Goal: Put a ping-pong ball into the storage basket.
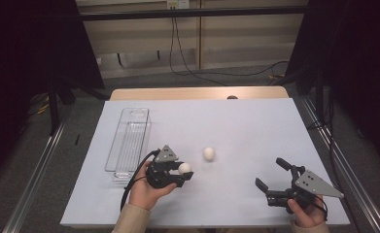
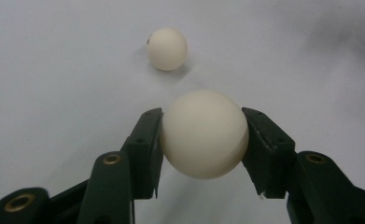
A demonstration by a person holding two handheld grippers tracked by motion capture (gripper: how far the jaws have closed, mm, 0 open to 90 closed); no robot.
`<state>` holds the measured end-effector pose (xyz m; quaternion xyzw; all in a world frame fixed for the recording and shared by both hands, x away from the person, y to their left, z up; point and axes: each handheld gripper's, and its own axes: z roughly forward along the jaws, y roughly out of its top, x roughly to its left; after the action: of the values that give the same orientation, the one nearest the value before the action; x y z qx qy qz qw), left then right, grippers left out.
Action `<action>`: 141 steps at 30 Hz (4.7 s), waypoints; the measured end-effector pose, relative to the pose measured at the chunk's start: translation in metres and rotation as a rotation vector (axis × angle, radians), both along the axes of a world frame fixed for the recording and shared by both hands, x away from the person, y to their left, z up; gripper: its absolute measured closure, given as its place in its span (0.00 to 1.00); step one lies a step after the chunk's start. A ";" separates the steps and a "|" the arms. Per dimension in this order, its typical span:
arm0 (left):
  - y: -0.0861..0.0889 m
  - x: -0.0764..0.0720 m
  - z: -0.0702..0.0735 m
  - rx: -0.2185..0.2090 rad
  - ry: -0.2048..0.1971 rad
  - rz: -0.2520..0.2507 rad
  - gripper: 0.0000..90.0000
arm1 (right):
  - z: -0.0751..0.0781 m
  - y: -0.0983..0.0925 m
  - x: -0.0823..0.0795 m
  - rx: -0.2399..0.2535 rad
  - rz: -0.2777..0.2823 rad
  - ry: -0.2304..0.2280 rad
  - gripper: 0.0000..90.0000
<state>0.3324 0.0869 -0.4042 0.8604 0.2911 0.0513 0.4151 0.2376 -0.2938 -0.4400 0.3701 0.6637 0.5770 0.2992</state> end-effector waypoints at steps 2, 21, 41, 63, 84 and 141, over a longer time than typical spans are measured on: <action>0.001 0.001 0.001 -0.002 -0.004 0.009 0.57 | 0.000 0.000 0.000 -0.001 -0.001 0.002 0.02; 0.008 0.008 0.011 0.005 -0.011 0.045 0.57 | 0.000 0.000 0.000 0.000 -0.013 0.005 0.01; 0.016 0.013 0.019 0.002 -0.010 0.075 0.57 | 0.000 0.000 0.000 0.004 -0.010 0.004 0.02; 0.026 0.018 0.029 -0.011 -0.008 0.103 0.57 | 0.000 0.000 0.000 0.000 -0.004 0.002 0.02; 0.034 0.024 0.034 -0.002 -0.003 0.124 0.57 | 0.000 0.000 0.000 0.000 -0.004 0.002 0.02; 0.062 0.036 0.049 -0.015 -0.038 0.220 0.57 | 0.000 0.000 0.000 0.004 -0.001 -0.001 0.02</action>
<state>0.3683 0.1488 -0.3551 0.8189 0.3765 0.1106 0.4189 0.2379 -0.2941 -0.4397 0.3709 0.6623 0.5782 0.2992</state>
